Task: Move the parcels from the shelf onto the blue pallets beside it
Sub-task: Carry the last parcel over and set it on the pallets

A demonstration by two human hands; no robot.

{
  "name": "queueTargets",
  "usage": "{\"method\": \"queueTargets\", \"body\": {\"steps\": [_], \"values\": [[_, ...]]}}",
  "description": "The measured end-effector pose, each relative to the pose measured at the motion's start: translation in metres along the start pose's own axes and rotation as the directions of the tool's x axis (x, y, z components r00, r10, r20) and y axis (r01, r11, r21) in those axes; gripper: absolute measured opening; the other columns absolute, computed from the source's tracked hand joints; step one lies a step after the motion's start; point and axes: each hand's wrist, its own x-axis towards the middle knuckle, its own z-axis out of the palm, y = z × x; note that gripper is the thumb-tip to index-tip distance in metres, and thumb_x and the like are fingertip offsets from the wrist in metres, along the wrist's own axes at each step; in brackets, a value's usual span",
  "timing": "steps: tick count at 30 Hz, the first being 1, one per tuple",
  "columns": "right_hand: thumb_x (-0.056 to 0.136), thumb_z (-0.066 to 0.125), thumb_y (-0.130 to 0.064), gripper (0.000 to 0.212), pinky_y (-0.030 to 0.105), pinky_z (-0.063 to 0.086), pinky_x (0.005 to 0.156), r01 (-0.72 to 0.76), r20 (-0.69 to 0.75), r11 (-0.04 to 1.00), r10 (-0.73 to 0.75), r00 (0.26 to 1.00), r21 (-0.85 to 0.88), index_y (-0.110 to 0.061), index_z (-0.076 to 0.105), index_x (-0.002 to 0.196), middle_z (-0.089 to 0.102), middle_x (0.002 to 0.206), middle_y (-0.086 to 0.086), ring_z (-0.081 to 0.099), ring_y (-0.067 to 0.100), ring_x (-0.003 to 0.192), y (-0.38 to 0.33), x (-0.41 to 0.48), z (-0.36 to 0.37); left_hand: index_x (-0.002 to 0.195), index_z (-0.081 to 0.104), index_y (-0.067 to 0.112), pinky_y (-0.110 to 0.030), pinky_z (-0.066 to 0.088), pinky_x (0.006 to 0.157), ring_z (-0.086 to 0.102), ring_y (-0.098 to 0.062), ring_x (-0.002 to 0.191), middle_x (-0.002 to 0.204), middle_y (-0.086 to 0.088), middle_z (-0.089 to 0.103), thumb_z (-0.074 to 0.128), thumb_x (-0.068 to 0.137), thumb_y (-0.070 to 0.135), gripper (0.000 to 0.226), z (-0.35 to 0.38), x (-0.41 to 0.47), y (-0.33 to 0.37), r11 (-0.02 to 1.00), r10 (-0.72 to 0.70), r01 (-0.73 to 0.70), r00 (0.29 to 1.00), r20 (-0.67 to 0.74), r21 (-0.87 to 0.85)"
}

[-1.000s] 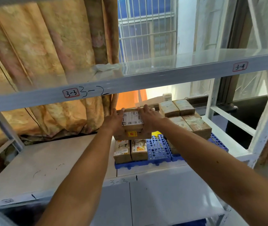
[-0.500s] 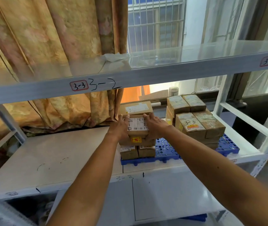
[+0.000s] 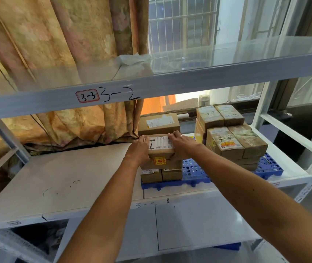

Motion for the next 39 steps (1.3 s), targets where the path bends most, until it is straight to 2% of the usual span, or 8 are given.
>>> {"method": "queueTargets", "body": {"steps": [2, 5, 11, 16, 18, 26, 33, 39], "values": [[0.076, 0.079, -0.051, 0.114, 0.047, 0.045, 0.103, -0.002, 0.014, 1.0, 0.003, 1.0, -0.023, -0.015, 0.008, 0.157, 0.013, 0.162, 0.015, 0.045, 0.036, 0.132, 0.002, -0.001, 0.003, 0.158, 0.023, 0.009, -0.04, 0.04, 0.109, 0.042, -0.032, 0.137, 0.159, -0.009, 0.031, 0.084, 0.077, 0.038, 0.105, 0.003, 0.002, -0.001, 1.0, -0.017, 0.017, 1.0, 0.014, -0.015], [0.089, 0.07, -0.043, 0.104, 0.048, 0.048, 0.1, -0.017, 0.012, 0.996, 0.018, 1.0, -0.084, -0.015, -0.002, 0.16, -0.003, 0.167, 0.01, 0.049, 0.039, 0.129, 0.002, -0.004, 0.009, 0.158, 0.022, 0.009, -0.04, 0.037, 0.113, 0.039, -0.031, 0.141, 0.162, -0.01, 0.028, 0.084, 0.078, 0.037, 0.105, 0.007, 0.005, 0.001, 0.998, -0.056, 0.056, 0.998, 0.012, -0.036], [0.096, 0.062, -0.037, 0.091, 0.047, 0.054, 0.088, -0.038, -0.031, 0.994, 0.035, 0.999, -0.104, -0.017, 0.001, 0.16, -0.002, 0.167, 0.005, 0.059, 0.038, 0.115, -0.004, -0.012, 0.017, 0.159, 0.02, 0.008, -0.039, 0.037, 0.112, 0.041, -0.031, 0.141, 0.165, -0.011, 0.023, 0.083, 0.081, 0.033, 0.103, 0.006, 0.005, 0.005, 0.997, -0.08, 0.08, 0.997, 0.023, -0.005], [0.104, 0.046, -0.023, 0.07, 0.036, 0.052, 0.074, -0.074, -0.105, 0.981, 0.055, 0.993, -0.181, -0.015, 0.004, 0.16, 0.007, 0.167, 0.006, 0.064, 0.031, 0.101, -0.018, -0.023, 0.022, 0.157, 0.025, 0.009, -0.036, 0.046, 0.104, 0.051, -0.029, 0.132, 0.163, -0.012, 0.025, 0.079, 0.084, 0.027, 0.092, 0.007, 0.0, 0.008, 0.997, -0.079, 0.079, 0.997, -0.006, 0.013], [0.105, 0.042, -0.019, 0.066, 0.035, 0.052, 0.074, -0.093, -0.127, 0.979, 0.071, 0.989, -0.18, -0.014, 0.005, 0.16, 0.009, 0.166, 0.007, 0.065, 0.03, 0.101, -0.022, -0.026, 0.024, 0.155, 0.027, 0.008, -0.035, 0.048, 0.101, 0.054, -0.028, 0.13, 0.162, -0.013, 0.028, 0.078, 0.086, 0.025, 0.089, 0.007, -0.003, 0.008, 0.997, -0.074, 0.074, 0.997, -0.028, 0.008], [0.103, 0.045, -0.014, 0.074, 0.038, 0.057, 0.08, -0.146, -0.089, 0.978, 0.134, 0.987, -0.152, -0.015, -0.003, 0.159, -0.005, 0.167, 0.007, 0.065, 0.029, 0.097, -0.028, -0.027, 0.03, 0.156, 0.025, 0.007, -0.032, 0.049, 0.101, 0.057, -0.027, 0.127, 0.163, -0.014, 0.026, 0.075, 0.089, 0.027, 0.086, 0.013, -0.007, 0.004, 0.999, -0.049, 0.049, 0.997, -0.063, -0.004], [0.098, 0.058, -0.018, 0.084, 0.042, 0.054, 0.088, -0.136, -0.058, 0.985, 0.131, 0.99, -0.107, -0.014, 0.001, 0.159, 0.0, 0.167, 0.004, 0.063, 0.029, 0.102, -0.027, -0.026, 0.014, 0.157, 0.02, 0.003, -0.033, 0.05, 0.097, 0.058, -0.028, 0.125, 0.161, -0.017, 0.027, 0.075, 0.089, 0.035, 0.093, 0.011, -0.004, -0.008, 0.999, 0.026, -0.024, 0.999, -0.043, 0.036], [0.096, 0.061, -0.026, 0.084, 0.045, 0.051, 0.092, -0.12, -0.066, 0.986, 0.113, 0.991, -0.118, -0.019, 0.005, 0.158, 0.003, 0.166, 0.004, 0.058, 0.032, 0.114, -0.035, -0.052, 0.0, 0.161, 0.004, 0.018, -0.043, 0.048, 0.099, 0.052, -0.035, 0.129, 0.166, -0.021, 0.004, 0.069, 0.089, 0.052, 0.103, -0.006, -0.027, -0.01, 0.996, -0.028, 0.025, 0.999, 0.036, 0.082]]}}
